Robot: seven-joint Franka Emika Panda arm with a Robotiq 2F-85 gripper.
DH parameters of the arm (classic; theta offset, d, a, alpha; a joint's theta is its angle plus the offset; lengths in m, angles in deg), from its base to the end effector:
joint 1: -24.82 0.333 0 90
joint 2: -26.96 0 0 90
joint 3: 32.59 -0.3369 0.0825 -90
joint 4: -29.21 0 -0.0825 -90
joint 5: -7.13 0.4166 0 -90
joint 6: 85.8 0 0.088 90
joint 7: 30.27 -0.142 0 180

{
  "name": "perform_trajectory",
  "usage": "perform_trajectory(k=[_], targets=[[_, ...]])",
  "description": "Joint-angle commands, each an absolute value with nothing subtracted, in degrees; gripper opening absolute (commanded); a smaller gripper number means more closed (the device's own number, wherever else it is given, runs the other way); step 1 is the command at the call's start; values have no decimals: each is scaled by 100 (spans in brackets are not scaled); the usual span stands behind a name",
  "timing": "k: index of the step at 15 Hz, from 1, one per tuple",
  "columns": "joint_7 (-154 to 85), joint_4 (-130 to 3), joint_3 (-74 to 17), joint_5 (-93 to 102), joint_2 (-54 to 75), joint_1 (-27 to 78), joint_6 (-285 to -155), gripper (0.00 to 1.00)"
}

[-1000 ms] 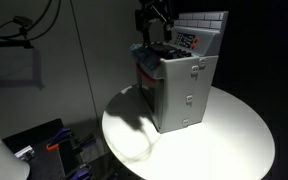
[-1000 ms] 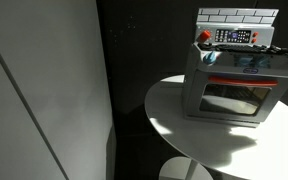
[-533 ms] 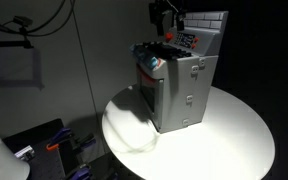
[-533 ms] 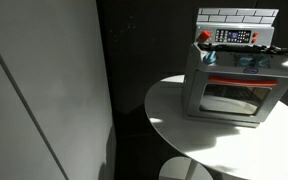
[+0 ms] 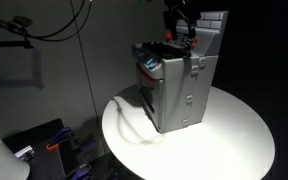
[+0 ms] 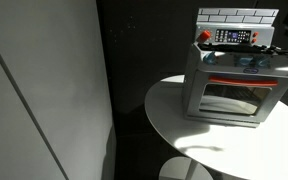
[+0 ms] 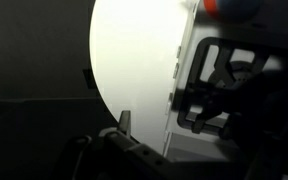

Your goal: Press a microwave button on the stove

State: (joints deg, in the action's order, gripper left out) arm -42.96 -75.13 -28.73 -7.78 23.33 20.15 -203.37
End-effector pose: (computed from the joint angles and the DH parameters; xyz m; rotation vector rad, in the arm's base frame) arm 0.6265 -0.1154 0.4915 2.8665 -0.3869 0.2553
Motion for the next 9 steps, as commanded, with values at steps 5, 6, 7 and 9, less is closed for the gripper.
perform_trajectory(k=[5, 6, 7, 9], targets=[[-4665, -7403, -2814, -766, 2061, 2083, -21399, 100], [-4593, -7421, -2818, -760, 2086, 2087, -21414, 100], [-4538, -7495, -2816, -764, 2103, 2087, -21337, 100], [-4538, -7504, -2816, -764, 2098, 2088, -21352, 100]])
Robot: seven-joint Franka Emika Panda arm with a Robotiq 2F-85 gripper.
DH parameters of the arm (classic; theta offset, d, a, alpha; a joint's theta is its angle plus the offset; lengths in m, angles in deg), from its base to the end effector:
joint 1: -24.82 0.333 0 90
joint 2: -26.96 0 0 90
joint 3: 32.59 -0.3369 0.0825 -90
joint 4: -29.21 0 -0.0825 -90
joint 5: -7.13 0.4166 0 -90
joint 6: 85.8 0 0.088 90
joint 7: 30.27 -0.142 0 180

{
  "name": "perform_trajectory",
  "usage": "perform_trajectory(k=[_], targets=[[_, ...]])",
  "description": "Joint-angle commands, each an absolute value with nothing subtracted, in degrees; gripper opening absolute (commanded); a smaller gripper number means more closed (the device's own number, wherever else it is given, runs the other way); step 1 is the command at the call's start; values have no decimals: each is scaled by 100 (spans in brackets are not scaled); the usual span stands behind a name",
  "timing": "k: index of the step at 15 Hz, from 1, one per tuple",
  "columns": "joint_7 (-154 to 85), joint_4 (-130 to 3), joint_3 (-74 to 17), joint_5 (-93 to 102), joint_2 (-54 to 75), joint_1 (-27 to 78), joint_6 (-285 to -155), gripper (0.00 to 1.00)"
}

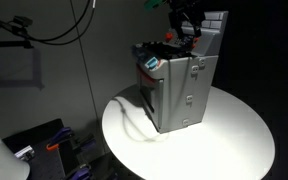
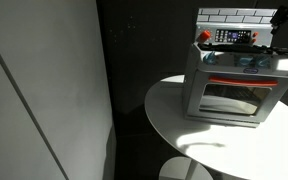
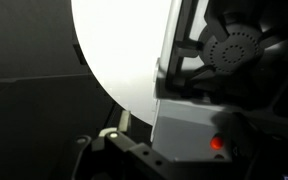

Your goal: Press a microwave button on the stove

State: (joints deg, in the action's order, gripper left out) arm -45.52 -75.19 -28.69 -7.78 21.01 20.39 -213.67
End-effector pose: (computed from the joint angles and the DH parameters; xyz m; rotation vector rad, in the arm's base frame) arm 0.6546 -0.1096 0.4852 2.8606 -0.4052 0.4641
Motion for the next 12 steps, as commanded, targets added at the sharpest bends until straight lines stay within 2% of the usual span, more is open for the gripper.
perform_trajectory(k=[1, 12], targets=[[-4538, -7511, -2816, -764, 2097, 2088, -21352, 100], [-4860, -7441, -2749, -845, 1971, 2096, -21605, 100]])
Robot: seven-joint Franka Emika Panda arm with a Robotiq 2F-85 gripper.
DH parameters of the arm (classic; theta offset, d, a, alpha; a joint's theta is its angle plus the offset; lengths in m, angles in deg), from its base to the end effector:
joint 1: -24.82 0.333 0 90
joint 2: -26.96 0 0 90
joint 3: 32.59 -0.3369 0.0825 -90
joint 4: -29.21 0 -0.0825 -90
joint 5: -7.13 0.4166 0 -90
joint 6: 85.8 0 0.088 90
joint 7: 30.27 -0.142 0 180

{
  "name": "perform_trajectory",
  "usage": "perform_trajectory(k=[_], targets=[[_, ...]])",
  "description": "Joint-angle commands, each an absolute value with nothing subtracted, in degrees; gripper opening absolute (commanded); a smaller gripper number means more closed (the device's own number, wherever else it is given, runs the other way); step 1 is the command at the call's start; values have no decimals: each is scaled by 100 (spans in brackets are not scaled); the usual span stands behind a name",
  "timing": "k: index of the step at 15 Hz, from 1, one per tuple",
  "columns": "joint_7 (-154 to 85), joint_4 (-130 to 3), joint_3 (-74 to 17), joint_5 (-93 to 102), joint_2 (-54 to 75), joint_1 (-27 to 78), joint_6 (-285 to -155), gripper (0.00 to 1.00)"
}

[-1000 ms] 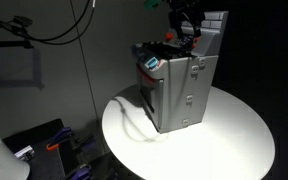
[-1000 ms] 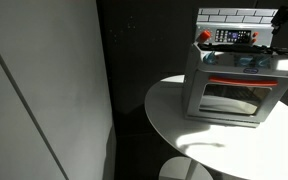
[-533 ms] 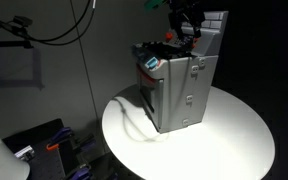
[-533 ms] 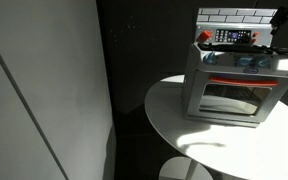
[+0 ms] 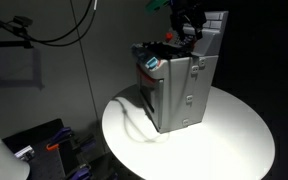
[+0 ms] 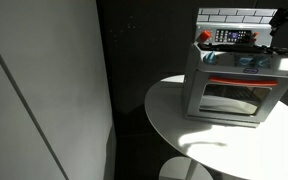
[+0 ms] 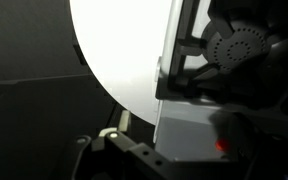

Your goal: Press a microwave button on the stove

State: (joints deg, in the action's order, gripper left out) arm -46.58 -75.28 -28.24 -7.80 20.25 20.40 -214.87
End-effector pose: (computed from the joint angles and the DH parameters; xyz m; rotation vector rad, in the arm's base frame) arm 0.6578 -0.1141 0.4781 2.8568 -0.4359 0.4749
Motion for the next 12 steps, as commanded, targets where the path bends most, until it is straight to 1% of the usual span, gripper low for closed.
perform_trajectory(k=[1, 12], targets=[[-4914, -7438, -2743, -856, 1963, 2099, -21635, 100], [-5283, -7256, -2667, -854, 1750, 2109, -21783, 100]])
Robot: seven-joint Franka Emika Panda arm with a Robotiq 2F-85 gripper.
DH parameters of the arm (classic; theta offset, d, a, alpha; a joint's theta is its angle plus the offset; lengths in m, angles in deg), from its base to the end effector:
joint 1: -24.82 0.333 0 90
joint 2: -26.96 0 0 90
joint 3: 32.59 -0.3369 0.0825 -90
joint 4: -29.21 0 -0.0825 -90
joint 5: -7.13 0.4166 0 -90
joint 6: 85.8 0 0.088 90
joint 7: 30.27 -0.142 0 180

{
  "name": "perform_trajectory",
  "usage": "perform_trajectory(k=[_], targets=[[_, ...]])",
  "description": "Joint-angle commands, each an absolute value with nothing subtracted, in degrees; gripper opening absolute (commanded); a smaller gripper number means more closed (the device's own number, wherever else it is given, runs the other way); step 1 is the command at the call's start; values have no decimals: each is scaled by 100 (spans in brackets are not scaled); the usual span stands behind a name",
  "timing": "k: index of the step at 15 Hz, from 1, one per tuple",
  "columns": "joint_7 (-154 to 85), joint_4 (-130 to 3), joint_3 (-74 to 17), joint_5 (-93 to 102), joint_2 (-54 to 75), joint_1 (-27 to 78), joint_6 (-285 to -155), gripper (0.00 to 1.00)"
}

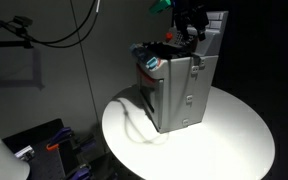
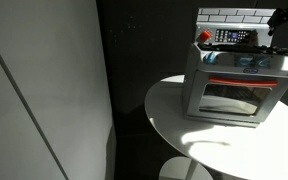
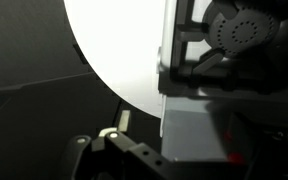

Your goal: Press a microwave button on the stove

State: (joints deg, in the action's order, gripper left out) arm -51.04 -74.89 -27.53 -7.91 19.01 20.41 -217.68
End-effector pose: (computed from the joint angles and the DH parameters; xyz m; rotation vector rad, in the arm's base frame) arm 0.6660 -0.1211 0.4736 2.8400 -0.5508 0.5360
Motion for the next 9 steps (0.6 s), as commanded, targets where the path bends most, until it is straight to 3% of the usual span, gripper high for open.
perform_trajectory(k=[1, 9], targets=[[-5313, -7232, -2663, -855, 1731, 2112, -21781, 100], [-5471, -7036, -2634, -866, 1573, 2157, -21770, 100]])
